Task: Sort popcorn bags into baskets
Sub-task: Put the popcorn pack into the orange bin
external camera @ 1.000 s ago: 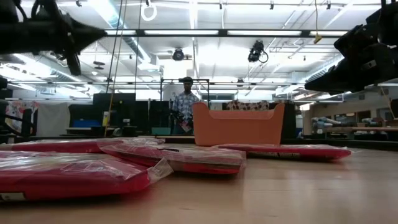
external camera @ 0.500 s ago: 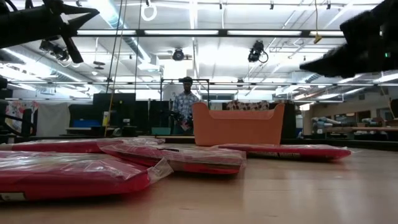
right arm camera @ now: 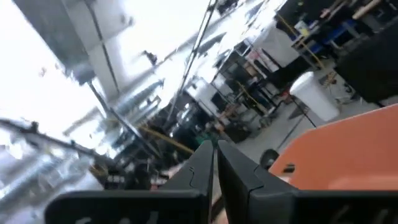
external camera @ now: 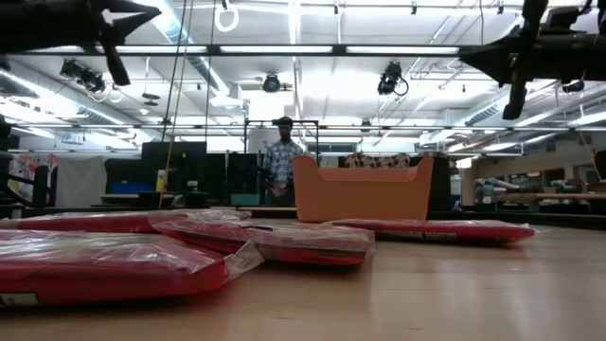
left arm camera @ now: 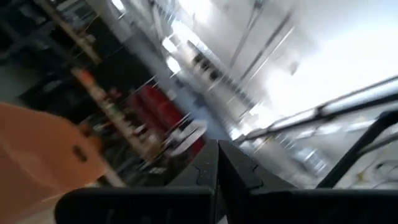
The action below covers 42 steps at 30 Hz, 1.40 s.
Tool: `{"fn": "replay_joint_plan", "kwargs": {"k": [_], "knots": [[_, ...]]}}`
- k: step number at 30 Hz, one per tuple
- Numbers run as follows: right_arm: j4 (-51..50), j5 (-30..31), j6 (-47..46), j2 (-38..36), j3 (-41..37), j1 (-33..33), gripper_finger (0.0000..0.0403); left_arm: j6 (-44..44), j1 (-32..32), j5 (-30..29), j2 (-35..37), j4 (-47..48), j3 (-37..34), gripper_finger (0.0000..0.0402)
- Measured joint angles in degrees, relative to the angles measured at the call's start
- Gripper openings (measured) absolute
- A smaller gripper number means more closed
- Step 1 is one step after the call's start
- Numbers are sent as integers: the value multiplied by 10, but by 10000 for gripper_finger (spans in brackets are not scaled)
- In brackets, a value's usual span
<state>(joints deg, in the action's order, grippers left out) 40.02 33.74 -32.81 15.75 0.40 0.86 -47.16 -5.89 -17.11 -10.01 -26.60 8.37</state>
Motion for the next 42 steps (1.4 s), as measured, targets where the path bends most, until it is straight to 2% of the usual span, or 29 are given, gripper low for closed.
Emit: {"fn": "replay_joint_plan", "kwargs": {"k": [5,7,10,15,18,22,28,32,42], "knots": [[57,-4,0,0,0,0,29,13,0,3,-68,160,86,16],[73,13,-6,0,0,0,29,13,0,3,-96,241,116,27],[97,11,-44,0,0,0,29,22,0,24,-144,313,152,53],[93,28,-62,4,0,-2,29,28,0,131,-219,386,184,112],[88,10,-33,6,9,-3,29,28,0,217,-255,411,187,143],[52,10,13,20,43,-3,29,29,6,283,-294,454,187,163],[-35,11,30,48,94,-3,29,35,37,292,-333,469,187,165],[-87,-12,28,73,128,-3,29,26,46,291,-361,485,188,165],[-190,-28,40,152,215,-3,29,37,46,259,-447,511,188,165]]}}
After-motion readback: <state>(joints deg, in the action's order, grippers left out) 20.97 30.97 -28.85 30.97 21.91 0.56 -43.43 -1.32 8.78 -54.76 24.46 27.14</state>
